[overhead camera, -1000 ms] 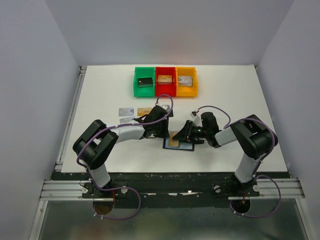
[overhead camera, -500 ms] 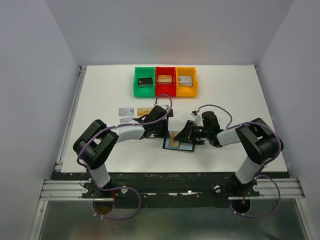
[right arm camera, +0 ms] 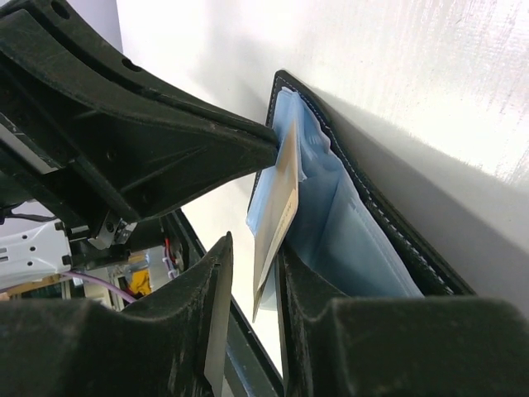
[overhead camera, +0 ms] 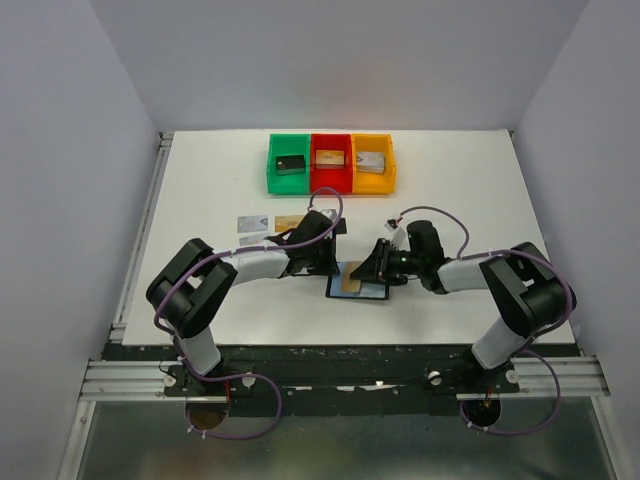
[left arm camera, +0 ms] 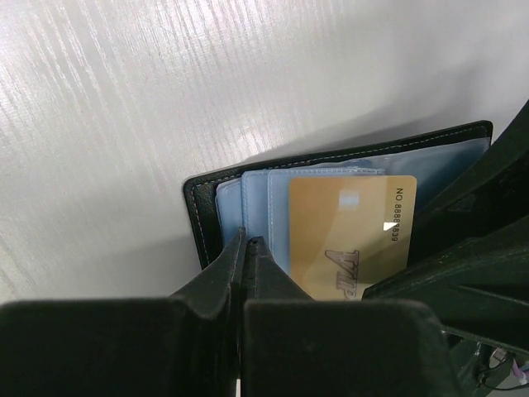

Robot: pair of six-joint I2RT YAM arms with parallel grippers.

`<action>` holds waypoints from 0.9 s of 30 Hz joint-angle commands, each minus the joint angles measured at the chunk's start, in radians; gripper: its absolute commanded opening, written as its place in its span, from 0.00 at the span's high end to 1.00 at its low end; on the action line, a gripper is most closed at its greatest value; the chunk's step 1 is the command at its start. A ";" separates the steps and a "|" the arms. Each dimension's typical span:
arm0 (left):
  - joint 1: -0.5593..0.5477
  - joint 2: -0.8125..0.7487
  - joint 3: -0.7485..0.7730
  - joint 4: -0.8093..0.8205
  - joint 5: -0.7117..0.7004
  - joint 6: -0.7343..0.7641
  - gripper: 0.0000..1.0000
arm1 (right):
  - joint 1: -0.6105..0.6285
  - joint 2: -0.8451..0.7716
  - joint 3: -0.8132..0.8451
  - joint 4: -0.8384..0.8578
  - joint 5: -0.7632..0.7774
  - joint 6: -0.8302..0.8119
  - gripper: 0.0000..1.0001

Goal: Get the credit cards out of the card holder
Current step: Remove the credit card from the card holder.

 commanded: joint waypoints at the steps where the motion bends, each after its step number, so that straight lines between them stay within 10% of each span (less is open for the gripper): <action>1: -0.002 0.063 -0.032 -0.090 -0.021 -0.004 1.00 | -0.011 -0.034 -0.010 -0.033 0.018 -0.032 0.66; 27: 0.003 0.070 -0.024 -0.096 -0.021 0.007 1.00 | -0.037 -0.073 -0.001 -0.096 0.006 -0.067 0.71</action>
